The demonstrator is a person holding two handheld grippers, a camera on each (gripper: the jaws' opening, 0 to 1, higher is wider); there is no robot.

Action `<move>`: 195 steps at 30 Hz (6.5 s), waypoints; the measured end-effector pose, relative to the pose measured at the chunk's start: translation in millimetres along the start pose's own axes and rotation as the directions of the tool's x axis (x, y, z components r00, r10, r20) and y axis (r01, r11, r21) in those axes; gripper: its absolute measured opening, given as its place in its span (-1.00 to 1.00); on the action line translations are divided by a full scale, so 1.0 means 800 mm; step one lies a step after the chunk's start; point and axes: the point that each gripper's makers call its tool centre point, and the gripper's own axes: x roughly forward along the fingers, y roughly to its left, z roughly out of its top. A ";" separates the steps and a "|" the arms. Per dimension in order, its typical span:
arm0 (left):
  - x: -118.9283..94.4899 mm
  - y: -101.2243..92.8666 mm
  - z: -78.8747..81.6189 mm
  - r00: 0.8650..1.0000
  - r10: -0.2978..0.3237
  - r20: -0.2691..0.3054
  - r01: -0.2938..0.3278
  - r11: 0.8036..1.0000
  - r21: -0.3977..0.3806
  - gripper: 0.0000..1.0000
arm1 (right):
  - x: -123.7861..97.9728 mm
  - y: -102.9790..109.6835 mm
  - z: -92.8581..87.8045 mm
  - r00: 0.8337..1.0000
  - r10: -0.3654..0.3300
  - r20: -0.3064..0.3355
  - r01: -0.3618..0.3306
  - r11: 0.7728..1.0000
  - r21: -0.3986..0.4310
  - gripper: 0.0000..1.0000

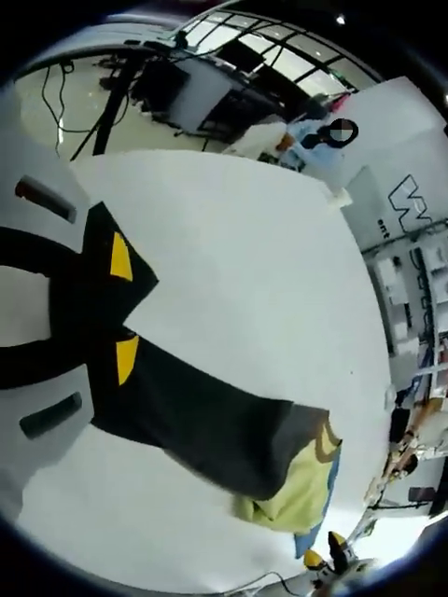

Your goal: Fold the garment on the visible template until the final outline fits inside the template.

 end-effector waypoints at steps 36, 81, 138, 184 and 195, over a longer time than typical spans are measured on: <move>-0.049 0.037 0.015 0.994 0.058 0.096 -0.052 0.996 -0.067 -0.87 | -0.039 0.008 -0.008 0.998 -0.051 0.032 0.049 0.996 0.076 -0.46; -0.156 -0.017 -0.068 0.942 0.189 0.278 -0.147 0.975 -0.165 -0.85 | -0.025 0.025 0.009 0.998 -0.014 0.061 0.010 0.998 0.064 -0.49; -0.076 -0.180 0.025 0.940 -0.201 0.274 0.158 0.972 0.173 -0.54 | 0.020 0.036 -0.039 0.998 0.038 -0.044 -0.037 0.999 0.033 -0.57; -0.018 -0.323 0.160 0.832 -0.487 0.266 0.329 0.819 0.470 -0.50 | 0.066 0.027 -0.046 0.991 0.063 -0.119 -0.070 0.996 -0.050 -0.73; -0.011 -0.331 0.167 0.829 -0.507 0.236 0.346 0.796 0.497 -0.80 | 0.073 0.026 -0.044 0.991 0.061 -0.122 -0.070 0.995 -0.071 -0.78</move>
